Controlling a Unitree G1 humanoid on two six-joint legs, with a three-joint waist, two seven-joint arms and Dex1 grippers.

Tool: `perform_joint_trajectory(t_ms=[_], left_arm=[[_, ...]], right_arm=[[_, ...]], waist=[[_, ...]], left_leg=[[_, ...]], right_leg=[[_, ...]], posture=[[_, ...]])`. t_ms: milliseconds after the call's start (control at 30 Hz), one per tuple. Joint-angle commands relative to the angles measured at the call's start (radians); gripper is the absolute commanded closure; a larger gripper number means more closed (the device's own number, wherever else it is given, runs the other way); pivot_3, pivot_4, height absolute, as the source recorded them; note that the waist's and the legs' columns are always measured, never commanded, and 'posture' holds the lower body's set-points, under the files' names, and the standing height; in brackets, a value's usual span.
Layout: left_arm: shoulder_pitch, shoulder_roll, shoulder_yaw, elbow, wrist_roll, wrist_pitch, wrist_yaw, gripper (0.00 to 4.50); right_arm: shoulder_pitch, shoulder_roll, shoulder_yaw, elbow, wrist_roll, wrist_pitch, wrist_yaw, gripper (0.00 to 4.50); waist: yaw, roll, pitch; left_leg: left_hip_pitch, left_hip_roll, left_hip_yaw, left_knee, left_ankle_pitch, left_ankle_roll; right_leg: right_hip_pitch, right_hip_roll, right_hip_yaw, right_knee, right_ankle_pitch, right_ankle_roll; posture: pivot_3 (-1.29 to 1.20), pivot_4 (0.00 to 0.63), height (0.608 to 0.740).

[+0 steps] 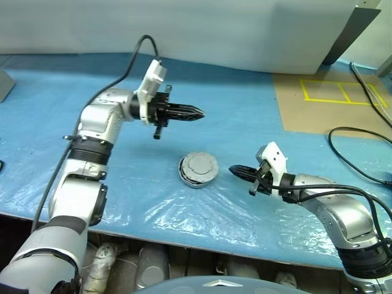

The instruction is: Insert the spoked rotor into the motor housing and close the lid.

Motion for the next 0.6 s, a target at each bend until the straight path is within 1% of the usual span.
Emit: perform_joint_trajectory(t_ms=[33, 100, 167, 233, 267, 367, 400, 500, 600], left_arm=[[0.072, 0.064, -0.007, -0.062, 0.047, -0.016, 0.013, 4.49], [0.128, 0.096, -0.003, -0.078, 0.077, -0.041, 0.040, 4.50], [0.171, 0.118, 0.004, -0.084, 0.106, -0.065, 0.075, 4.50], [0.214, 0.140, 0.011, -0.107, 0.127, -0.083, 0.105, 4.50], [0.235, 0.152, 0.018, -0.125, 0.119, -0.063, 0.112, 4.50], [0.290, 0.186, 0.037, -0.182, 0.094, -0.030, 0.117, 4.50], [0.312, 0.192, 0.044, -0.204, 0.093, -0.027, 0.130, 4.50], [0.362, 0.198, 0.066, -0.255, 0.083, -0.003, 0.176, 4.50], [0.395, 0.207, 0.072, -0.287, 0.075, 0.015, 0.195, 4.50]], right_arm=[[-0.041, 0.008, 0.000, -0.031, -0.007, -0.030, -0.011, 4.50], [-0.096, 0.037, 0.011, -0.008, -0.024, -0.047, -0.034, 4.08], [-0.134, 0.066, 0.022, 0.003, -0.004, -0.044, -0.024, 3.53], [-0.162, 0.093, 0.028, 0.002, 0.035, -0.022, -0.006, 2.80], [-0.172, 0.097, 0.035, 0.003, 0.047, -0.014, 0.009, 2.47], [-0.190, 0.094, 0.062, 0.025, 0.044, -0.018, 0.043, 1.40], [-0.197, 0.096, 0.078, 0.038, 0.042, -0.023, 0.058, 1.11], [-0.230, 0.112, 0.123, 0.092, 0.018, -0.043, 0.081, 0.02], [-0.275, 0.132, 0.165, 0.150, -0.017, -0.073, 0.092, 0.02]], waist=[[0.000, 0.000, 0.000], [0.001, 0.000, 0.000], [0.002, 0.000, 0.000], [0.004, 0.000, 0.000], [0.005, 0.000, 0.000], [0.005, 0.000, 0.000], [0.004, 0.000, 0.000], [0.002, 0.000, 0.000], [0.000, 0.000, 0.000]], left_leg=[[0.000, 0.000, 0.000, 0.000, 0.000, 0.000], [-0.001, 0.001, 0.000, 0.000, 0.000, 0.000], [-0.002, 0.002, 0.000, 0.001, 0.000, 0.000], [-0.002, 0.003, 0.000, 0.002, 0.000, 0.000], [-0.002, 0.003, 0.000, 0.002, 0.000, 0.000], [-0.003, 0.003, 0.000, 0.002, 0.000, 0.000], [-0.003, 0.003, 0.000, 0.002, 0.000, 0.000], [-0.003, 0.003, 0.000, 0.002, 0.000, 0.000], [-0.002, 0.004, 0.000, 0.003, 0.000, 0.000]], right_leg=[[0.000, 0.000, 0.000, 0.000, 0.000, 0.000], [-0.001, 0.000, 0.000, -0.001, 0.000, 0.000], [-0.001, -0.001, 0.000, -0.001, 0.000, 0.000], [-0.001, -0.001, -0.001, 0.000, 0.000, 0.000], [-0.001, -0.001, -0.001, 0.000, 0.000, 0.000], [-0.001, -0.001, -0.001, -0.001, 0.000, 0.000], [-0.001, -0.001, -0.001, -0.001, 0.000, 0.000], [-0.001, -0.001, -0.001, 0.000, 0.000, 0.000], [-0.001, -0.001, -0.001, 0.002, 0.000, 0.000]], posture=[[0.00, 0.150, 0.740], [0.00, 0.150, 0.740], [0.00, 0.150, 0.740], [0.00, 0.150, 0.740], [0.00, 0.150, 0.740], [0.00, 0.150, 0.740], [0.00, 0.150, 0.740], [0.00, 0.150, 0.740], [0.00, 0.150, 0.740]])
